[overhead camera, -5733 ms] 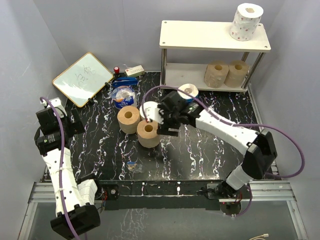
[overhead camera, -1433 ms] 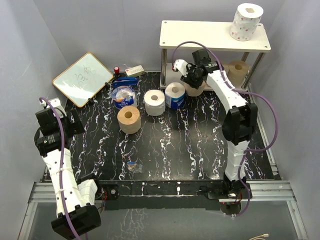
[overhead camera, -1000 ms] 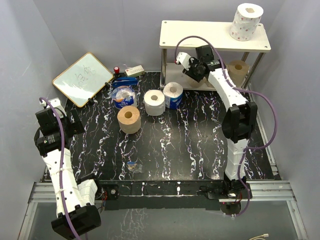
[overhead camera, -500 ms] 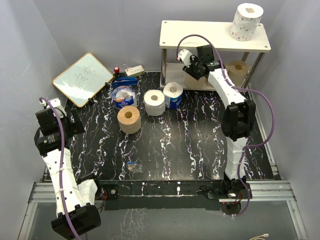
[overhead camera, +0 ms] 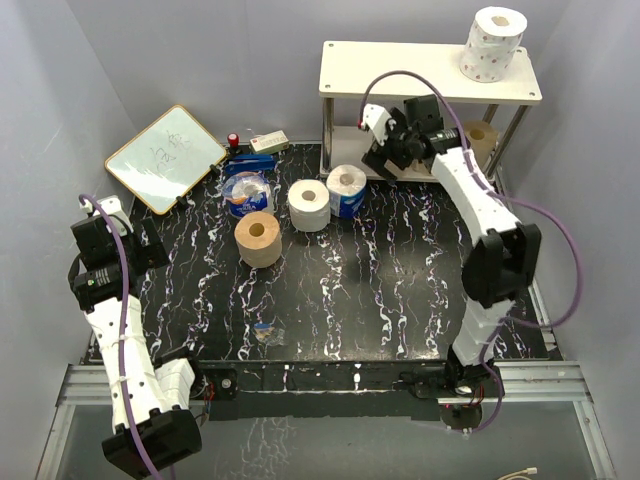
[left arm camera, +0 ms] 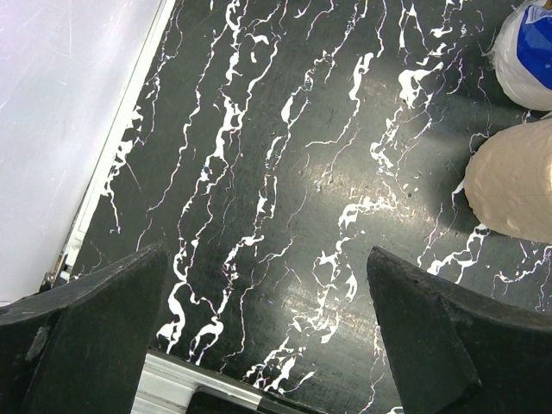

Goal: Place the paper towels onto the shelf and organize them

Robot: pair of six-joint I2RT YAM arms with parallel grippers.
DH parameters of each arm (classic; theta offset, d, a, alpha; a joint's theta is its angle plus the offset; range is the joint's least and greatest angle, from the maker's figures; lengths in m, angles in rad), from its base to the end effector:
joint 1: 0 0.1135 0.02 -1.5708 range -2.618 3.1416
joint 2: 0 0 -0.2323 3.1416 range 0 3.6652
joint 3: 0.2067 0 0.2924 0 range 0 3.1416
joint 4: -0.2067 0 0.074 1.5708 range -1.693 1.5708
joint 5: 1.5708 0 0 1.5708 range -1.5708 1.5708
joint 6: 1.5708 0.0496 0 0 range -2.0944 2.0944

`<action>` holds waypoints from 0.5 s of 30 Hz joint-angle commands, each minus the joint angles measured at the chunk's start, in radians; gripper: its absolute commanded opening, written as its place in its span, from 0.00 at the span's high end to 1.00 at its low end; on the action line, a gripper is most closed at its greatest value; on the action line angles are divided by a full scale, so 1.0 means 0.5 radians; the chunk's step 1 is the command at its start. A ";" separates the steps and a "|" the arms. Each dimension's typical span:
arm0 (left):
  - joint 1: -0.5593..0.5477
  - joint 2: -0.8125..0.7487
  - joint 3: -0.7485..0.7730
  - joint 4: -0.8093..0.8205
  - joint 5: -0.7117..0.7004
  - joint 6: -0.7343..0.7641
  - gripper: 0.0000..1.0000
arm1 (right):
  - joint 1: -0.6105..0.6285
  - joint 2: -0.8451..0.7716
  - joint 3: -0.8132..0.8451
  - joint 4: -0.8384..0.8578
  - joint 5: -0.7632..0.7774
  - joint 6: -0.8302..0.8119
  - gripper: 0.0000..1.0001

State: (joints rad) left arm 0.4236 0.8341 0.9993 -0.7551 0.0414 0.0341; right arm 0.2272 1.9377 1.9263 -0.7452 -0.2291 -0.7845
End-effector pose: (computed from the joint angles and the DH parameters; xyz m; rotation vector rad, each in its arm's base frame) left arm 0.2187 0.0964 0.3231 -0.3961 2.1318 0.2189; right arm 0.4643 0.1189 0.3031 -1.2144 1.9569 -0.0184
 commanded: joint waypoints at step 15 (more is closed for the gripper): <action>0.044 -0.025 -0.001 0.023 -0.001 0.011 0.02 | 0.517 -0.495 -0.895 0.284 -0.040 -0.412 0.02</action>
State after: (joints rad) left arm 0.4290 0.8356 0.9993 -0.7544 0.0414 0.0341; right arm 0.4919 1.6547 1.4616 -0.7635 -0.2447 -0.9123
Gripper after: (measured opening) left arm 0.980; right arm 0.980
